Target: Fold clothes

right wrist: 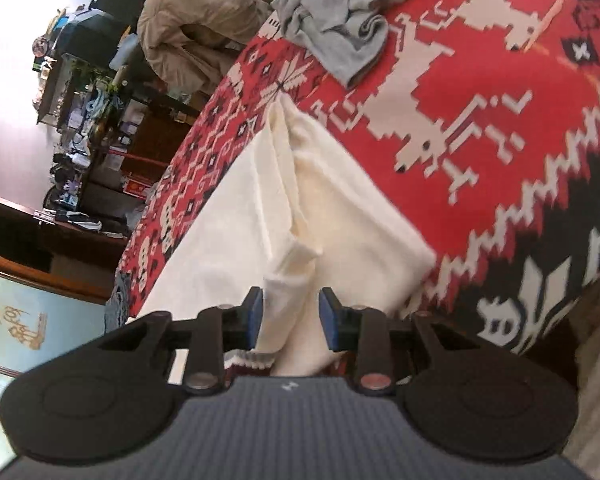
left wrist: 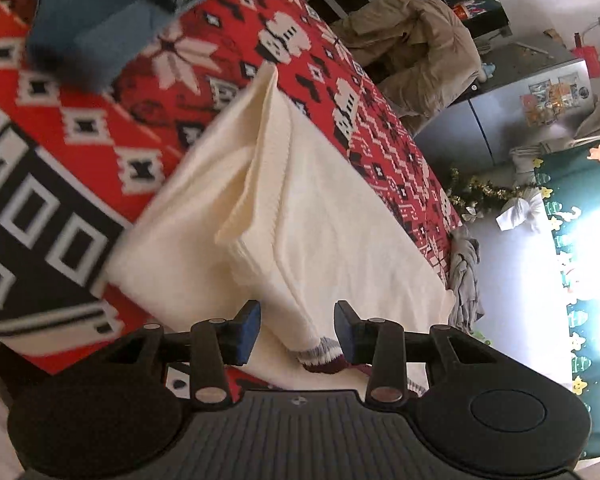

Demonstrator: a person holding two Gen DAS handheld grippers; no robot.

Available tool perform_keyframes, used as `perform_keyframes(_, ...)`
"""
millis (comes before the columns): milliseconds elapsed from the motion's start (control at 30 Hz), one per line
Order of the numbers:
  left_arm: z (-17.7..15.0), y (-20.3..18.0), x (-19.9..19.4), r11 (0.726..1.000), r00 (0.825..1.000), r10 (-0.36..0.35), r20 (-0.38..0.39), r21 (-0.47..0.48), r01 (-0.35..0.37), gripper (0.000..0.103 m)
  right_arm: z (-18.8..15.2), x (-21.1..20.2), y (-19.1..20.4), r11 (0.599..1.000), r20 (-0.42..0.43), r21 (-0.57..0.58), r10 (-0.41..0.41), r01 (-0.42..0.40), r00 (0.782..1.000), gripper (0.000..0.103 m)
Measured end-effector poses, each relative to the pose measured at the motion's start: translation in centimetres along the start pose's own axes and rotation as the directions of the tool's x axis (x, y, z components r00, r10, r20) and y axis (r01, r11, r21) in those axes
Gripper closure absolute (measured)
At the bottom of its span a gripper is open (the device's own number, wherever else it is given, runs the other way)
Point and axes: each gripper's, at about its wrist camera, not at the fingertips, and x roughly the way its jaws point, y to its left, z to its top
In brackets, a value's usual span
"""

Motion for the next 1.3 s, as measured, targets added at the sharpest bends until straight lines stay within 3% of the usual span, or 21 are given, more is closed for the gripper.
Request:
perform_keyframes(133, -0.7, 0.0, 0.7, 1.000, 1.000, 0.001, 0.024, -0.012, 0.000, 0.066, -0.5, 1.4, 0.5, 1.000, 0.010, 0.013, 0.014, -0.014, 1.000, 0.069)
perform_keyframes(200, -1.0, 0.0, 0.8, 1.000, 0.999, 0.014, 0.049, -0.008, -0.014, 0.075, -0.6, 2.0, 0.5, 1.000, 0.014, 0.025, -0.001, 0.001, 1.000, 0.082)
perform_keyframes(267, -1.1, 0.0, 0.8, 0.999, 0.996, 0.036, 0.084, 0.001, -0.037, 0.097, -0.7, 2.4, 0.3, 0.999, 0.019, 0.032, -0.010, 0.009, 1.000, 0.092)
perform_keyframes(300, -1.1, 0.2, 0.8, 1.000, 0.995, 0.028, 0.093, -0.009, -0.028, 0.098, -0.7, 2.5, 0.2, 0.999, 0.022, 0.035, -0.013, 0.012, 1.000, 0.097)
perform_keyframes(600, -0.8, -0.3, -1.7, 1.000, 0.989, -0.013, 0.150, 0.013, 0.011, 0.098, -0.9, 0.8, 1.1, 0.999, 0.045, 0.033, 0.030, -0.032, 0.999, 0.100)
perform_keyframes(800, -1.8, 0.7, 0.2, 0.997, 0.994, 0.058, 0.092, 0.042, -0.062, 0.098, -1.4, 2.2, -0.3, 0.997, 0.019, 0.081, -0.002, 0.000, 1.000, 0.100)
perform_keyframes(933, -1.7, 0.5, -0.1, 0.996, 0.996, 0.054, 0.075, 0.070, -0.060, 0.094, -1.3, 2.4, 0.5, 1.000, 0.027, -0.005, -0.029, 0.029, 0.999, 0.099)
perform_keyframes(1000, -1.6, 0.1, -0.6, 0.991, 0.994, 0.073, 0.078, 0.110, -0.081, 0.093, -1.2, 2.2, 1.1, 0.997, 0.033, -0.057, -0.046, 0.048, 0.998, 0.092)
perform_keyframes(1100, -1.7, -0.6, -1.8, 0.977, 0.989, 0.106, 0.107, 0.172, -0.124, 0.087, -0.9, 1.3, 1.9, 0.989, 0.052, -0.130, -0.069, 0.076, 0.996, 0.090)
perform_keyframes(1200, -1.8, -1.3, -2.9, 0.972, 0.987, 0.075, 0.145, 0.212, -0.105, 0.087, -1.0, -0.6, 2.9, 0.969, 0.083, -0.222, -0.090, 0.107, 0.992, 0.090)
perform_keyframes(1300, -1.8, -2.1, -3.4, 0.963, 0.988, 0.025, 0.156, 0.260, -0.065, 0.087, -1.3, -2.2, 4.7, 0.924, 0.150, -0.334, -0.143, 0.187, 0.978, 0.090)
